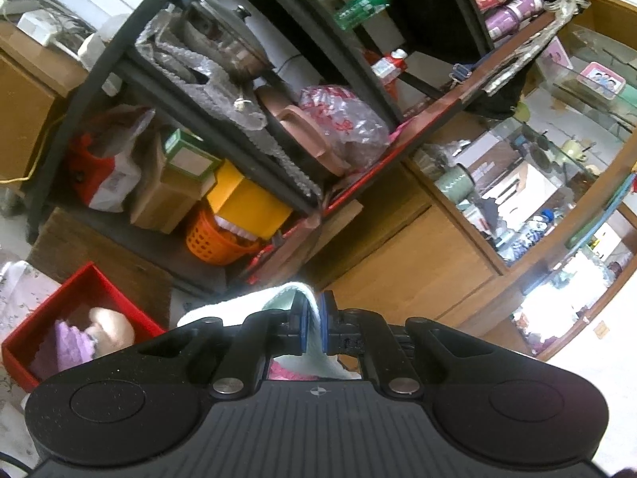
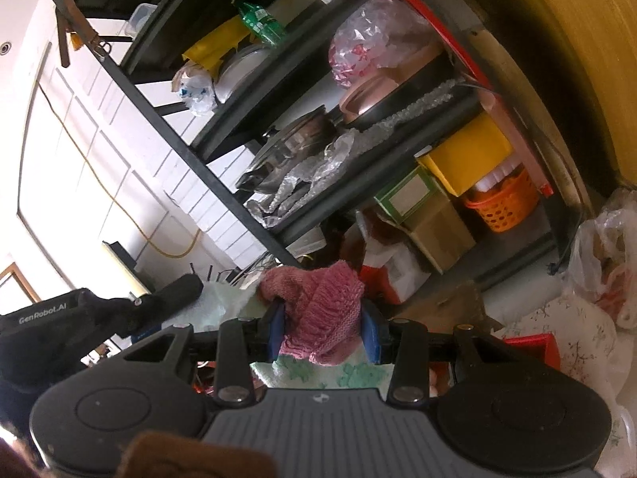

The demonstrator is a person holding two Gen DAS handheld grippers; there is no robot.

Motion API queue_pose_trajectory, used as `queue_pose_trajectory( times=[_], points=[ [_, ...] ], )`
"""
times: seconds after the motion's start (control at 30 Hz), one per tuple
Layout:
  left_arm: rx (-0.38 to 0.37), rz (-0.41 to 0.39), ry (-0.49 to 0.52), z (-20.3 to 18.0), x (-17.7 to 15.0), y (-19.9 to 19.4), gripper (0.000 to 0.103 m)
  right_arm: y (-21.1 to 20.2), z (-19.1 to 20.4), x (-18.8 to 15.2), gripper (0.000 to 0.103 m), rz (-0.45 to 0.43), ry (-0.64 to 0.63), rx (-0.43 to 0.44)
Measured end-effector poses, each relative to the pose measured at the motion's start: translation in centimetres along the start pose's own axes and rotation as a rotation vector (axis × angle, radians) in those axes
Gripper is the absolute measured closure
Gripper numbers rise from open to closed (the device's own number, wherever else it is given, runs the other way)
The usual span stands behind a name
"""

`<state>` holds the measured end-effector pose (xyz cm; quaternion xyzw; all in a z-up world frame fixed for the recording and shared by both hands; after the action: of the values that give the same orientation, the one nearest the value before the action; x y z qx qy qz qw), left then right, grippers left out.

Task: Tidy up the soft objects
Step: 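Lift the mint towel with the left tool while the right tool carries the maroon hat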

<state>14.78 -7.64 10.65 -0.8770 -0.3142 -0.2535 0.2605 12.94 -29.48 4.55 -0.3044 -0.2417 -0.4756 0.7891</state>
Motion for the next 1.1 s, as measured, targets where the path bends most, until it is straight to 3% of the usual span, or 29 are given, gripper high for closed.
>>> queue_pose_trajectory(
  times=[0.23, 0.7, 0.93, 1.0, 1.1],
  points=[
    [0.041, 0.001, -0.018, 2.0, 0.4, 1.1, 0.102, 1.7, -1.0, -0.4, 0.092, 0.004, 0.011, -0.035],
    [0.075, -0.031, -0.068, 3.9, 1.5, 0.8, 0.101, 0.6, -2.3, 0.4, 0.092, -0.029, 0.043, -0.081],
    [0.1, -0.063, -0.103, 5.1, 2.2, 0.3, 0.101, 1.0, -2.7, -0.3, 0.092, 0.074, 0.117, 0.018],
    [0.107, -0.069, -0.111, 5.3, 2.3, 0.2, 0.101, 1.5, -2.3, -0.7, 0.092, 0.18, 0.084, 0.055],
    [0.109, -0.069, -0.116, 5.5, 2.4, 0.1, 0.101, 1.2, -2.0, -0.9, 0.092, 0.187, -0.028, -0.025]
  ],
)
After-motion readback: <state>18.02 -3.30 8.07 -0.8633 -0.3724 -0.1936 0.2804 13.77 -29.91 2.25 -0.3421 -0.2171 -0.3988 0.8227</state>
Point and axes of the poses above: each gripper's, at about its wrist camera, not at the fingertips, and y roughly the way its jaws point, z to its left, x to its top, the point moved 4 cm from there along y, roughly the way its jaws point, and after that the axes turned 3 degrees about -z, right-handed, at the moved point
